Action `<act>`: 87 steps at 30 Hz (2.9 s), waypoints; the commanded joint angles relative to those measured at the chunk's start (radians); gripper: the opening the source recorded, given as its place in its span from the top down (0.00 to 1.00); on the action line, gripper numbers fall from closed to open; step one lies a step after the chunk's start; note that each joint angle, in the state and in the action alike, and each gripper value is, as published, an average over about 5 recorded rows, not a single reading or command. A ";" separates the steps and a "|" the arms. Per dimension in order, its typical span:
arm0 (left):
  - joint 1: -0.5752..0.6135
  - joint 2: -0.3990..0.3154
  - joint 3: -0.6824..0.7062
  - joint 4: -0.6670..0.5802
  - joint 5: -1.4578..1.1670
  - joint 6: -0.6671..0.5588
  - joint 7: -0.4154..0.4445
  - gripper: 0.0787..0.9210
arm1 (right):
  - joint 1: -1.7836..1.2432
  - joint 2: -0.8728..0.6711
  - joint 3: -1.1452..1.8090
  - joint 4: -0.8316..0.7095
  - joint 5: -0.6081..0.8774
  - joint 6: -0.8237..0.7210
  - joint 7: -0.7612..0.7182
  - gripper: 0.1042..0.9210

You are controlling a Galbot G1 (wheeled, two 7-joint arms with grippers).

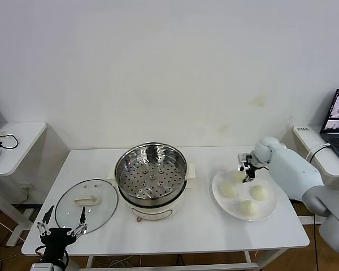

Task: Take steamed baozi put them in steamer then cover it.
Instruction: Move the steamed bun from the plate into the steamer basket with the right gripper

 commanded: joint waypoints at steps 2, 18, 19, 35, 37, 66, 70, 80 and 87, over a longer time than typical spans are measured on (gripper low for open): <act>-0.003 0.003 0.001 0.003 0.000 0.002 0.001 0.12 | 0.052 -0.085 -0.065 0.141 0.093 -0.030 -0.018 0.46; -0.032 0.027 0.024 -0.003 -0.003 0.009 0.007 0.12 | 0.488 -0.253 -0.425 0.582 0.546 -0.148 -0.010 0.45; -0.035 0.027 0.026 -0.002 -0.003 0.010 0.007 0.12 | 0.522 -0.245 -0.449 0.597 0.574 -0.154 -0.005 0.45; -0.069 0.069 0.016 0.008 -0.034 0.023 0.011 0.12 | 0.675 0.110 -0.644 0.571 0.724 -0.044 0.111 0.44; -0.076 0.074 0.011 0.011 -0.041 0.026 0.012 0.12 | 0.658 0.168 -0.652 0.531 0.715 -0.007 0.130 0.44; -0.106 0.077 -0.018 0.037 -0.064 0.029 0.011 0.12 | 0.441 0.423 -0.688 0.235 0.169 0.449 0.290 0.44; -0.109 0.074 -0.012 0.036 -0.063 0.030 0.012 0.12 | 0.425 0.431 -0.682 0.216 0.119 0.479 0.299 0.44; -0.111 0.071 -0.005 0.032 -0.064 0.032 0.013 0.12 | 0.403 0.456 -0.668 0.153 0.042 0.533 0.316 0.44; -0.112 0.069 -0.002 0.028 -0.064 0.033 0.013 0.12 | 0.401 0.466 -0.664 0.119 0.014 0.548 0.314 0.41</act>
